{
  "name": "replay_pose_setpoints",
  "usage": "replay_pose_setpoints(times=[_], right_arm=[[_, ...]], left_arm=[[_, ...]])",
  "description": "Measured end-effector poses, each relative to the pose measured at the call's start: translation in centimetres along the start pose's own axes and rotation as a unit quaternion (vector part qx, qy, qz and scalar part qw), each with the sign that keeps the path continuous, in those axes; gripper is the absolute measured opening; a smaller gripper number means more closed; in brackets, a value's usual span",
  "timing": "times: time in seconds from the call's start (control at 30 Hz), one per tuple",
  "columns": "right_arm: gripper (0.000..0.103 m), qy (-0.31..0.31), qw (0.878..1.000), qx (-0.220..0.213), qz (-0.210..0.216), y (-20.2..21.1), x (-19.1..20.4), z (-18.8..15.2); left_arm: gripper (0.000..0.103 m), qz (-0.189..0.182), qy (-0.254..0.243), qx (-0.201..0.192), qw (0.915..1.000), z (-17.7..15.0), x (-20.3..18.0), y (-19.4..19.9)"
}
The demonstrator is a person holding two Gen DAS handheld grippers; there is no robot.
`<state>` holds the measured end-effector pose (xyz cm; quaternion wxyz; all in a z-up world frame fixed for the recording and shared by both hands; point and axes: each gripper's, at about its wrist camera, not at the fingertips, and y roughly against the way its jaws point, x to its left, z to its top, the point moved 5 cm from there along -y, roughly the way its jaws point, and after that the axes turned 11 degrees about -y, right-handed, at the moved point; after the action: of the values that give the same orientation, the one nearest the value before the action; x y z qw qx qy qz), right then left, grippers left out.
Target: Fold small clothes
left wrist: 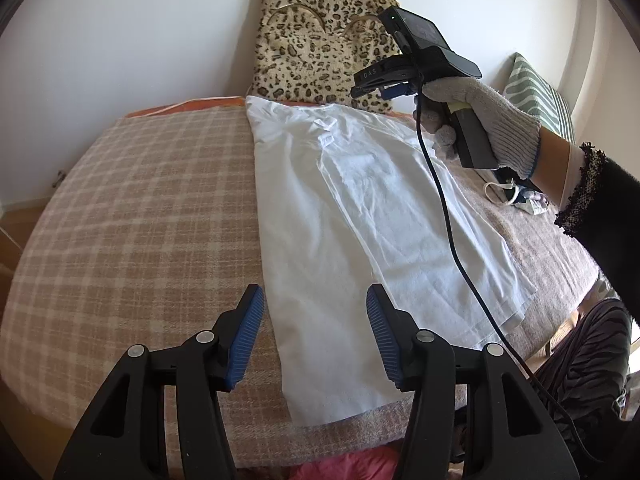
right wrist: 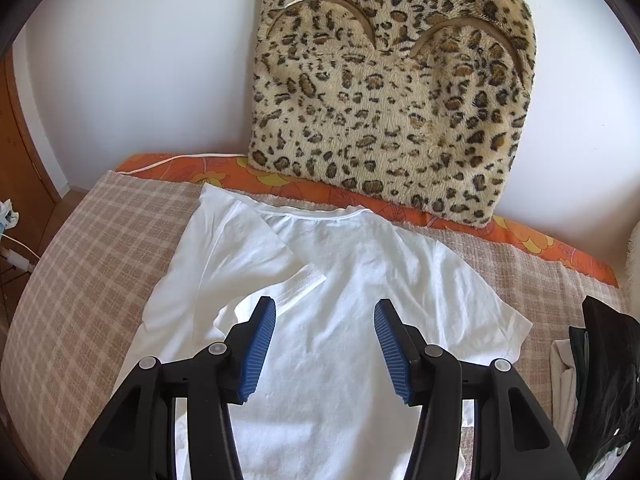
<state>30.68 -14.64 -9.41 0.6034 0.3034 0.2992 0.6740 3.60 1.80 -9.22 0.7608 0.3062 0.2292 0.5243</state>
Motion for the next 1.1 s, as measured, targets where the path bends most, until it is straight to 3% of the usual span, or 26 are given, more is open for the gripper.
replay_pose_setpoints(times=[0.63,0.9,1.1], right_arm=[[0.077,-0.040,0.998,-0.048,0.030,12.0,-8.5,-5.9],[0.083,-0.076,0.994,-0.071,0.020,15.2,-12.8,-7.5],[0.084,-0.109,0.990,-0.085,0.038,16.4,-16.4,-7.9]], left_arm=[[0.053,-0.002,-0.076,-0.049,0.9959,3.1,-6.2,0.3],[0.053,-0.044,-0.120,-0.072,0.9891,5.0,-11.2,-0.4],[0.052,-0.097,-0.177,-0.056,0.9779,4.8,-16.3,-2.2]])
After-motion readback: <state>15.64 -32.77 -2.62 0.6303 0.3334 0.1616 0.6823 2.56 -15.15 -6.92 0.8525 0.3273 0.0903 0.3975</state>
